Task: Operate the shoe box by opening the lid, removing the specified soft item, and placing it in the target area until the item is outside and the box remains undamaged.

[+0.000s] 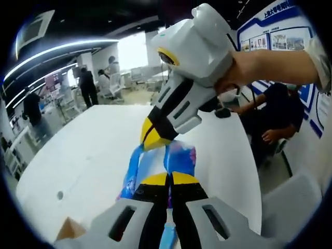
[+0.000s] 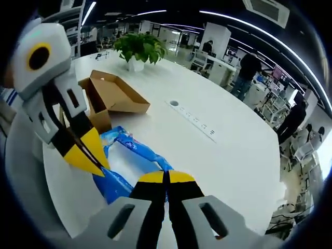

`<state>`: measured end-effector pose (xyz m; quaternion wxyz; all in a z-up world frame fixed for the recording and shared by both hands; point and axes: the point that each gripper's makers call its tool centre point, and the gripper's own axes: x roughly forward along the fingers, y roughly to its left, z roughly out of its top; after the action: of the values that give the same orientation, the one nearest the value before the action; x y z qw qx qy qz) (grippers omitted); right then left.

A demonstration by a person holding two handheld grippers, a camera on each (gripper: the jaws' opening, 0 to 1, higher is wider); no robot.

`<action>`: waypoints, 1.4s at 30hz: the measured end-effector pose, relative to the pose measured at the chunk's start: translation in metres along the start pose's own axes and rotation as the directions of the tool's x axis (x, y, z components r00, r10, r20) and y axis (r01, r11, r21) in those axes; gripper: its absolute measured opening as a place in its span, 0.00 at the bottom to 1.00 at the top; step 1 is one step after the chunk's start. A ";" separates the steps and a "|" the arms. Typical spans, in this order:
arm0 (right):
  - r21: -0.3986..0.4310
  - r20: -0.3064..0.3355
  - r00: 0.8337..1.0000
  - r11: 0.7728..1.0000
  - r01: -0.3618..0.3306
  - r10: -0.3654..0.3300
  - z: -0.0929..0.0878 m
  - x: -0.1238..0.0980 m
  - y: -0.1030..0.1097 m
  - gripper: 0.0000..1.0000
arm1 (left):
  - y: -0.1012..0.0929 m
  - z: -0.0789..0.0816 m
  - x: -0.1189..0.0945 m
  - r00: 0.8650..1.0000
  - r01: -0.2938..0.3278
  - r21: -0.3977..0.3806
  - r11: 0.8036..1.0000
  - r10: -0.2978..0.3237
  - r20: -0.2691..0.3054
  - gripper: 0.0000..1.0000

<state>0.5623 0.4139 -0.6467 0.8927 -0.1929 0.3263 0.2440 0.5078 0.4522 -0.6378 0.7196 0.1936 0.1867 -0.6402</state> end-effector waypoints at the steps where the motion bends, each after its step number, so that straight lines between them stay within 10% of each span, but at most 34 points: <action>1: 0.001 -0.001 1.000 1.000 0.001 -0.001 -0.002 -0.001 -0.002 0.00 | 0.000 0.000 0.002 1.000 0.000 0.000 1.000 0.000 0.002 0.00; 42: 0.007 -0.100 0.994 0.999 0.037 -0.036 -0.081 0.007 -0.042 0.00 | -0.018 -0.013 0.087 0.993 0.099 -0.054 0.994 -0.096 0.063 0.00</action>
<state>0.5514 0.3414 -0.7017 0.8803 -0.2066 0.3681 0.2163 0.4992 0.3827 -0.6945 0.6980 0.1441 0.1923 -0.6746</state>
